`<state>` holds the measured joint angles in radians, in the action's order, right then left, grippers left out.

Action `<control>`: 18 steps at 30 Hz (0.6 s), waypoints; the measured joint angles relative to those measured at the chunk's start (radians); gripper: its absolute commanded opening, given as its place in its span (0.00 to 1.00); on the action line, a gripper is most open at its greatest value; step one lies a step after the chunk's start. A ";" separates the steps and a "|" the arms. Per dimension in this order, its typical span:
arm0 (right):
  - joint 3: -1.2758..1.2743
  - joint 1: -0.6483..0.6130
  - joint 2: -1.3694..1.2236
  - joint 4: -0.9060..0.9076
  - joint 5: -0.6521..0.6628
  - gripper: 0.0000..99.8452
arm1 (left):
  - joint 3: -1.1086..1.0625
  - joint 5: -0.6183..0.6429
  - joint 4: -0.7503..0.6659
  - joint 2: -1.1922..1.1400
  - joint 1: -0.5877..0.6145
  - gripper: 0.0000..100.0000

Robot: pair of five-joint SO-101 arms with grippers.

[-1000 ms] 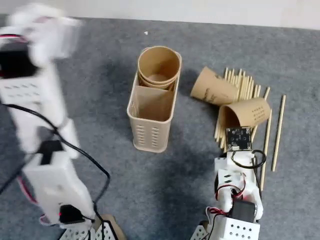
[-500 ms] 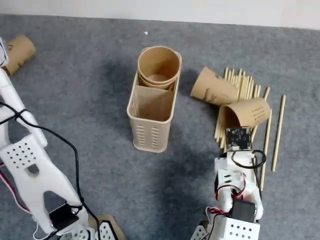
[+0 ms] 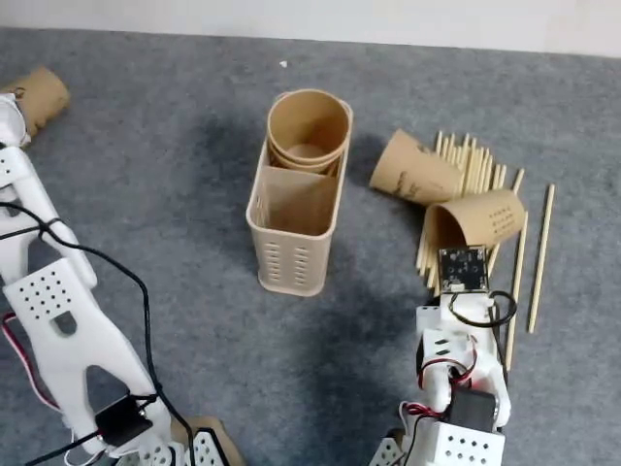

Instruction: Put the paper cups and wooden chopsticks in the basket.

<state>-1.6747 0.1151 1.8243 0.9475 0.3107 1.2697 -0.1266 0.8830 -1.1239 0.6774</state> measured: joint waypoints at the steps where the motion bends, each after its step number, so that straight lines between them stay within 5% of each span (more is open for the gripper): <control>1: 0.000 0.000 0.000 0.000 0.000 0.22 | -0.002 -0.002 0.000 -0.015 0.008 0.11; 11: 0.000 0.000 0.000 0.000 0.000 0.22 | -0.002 -0.104 0.008 -0.130 0.150 0.11; 18: 0.000 -0.038 0.000 0.000 0.000 0.22 | 0.103 -0.104 0.186 -0.132 0.199 0.20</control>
<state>-1.6747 0.0767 1.8243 0.9475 0.3107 1.3725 -0.2309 1.0687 -1.2559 0.8769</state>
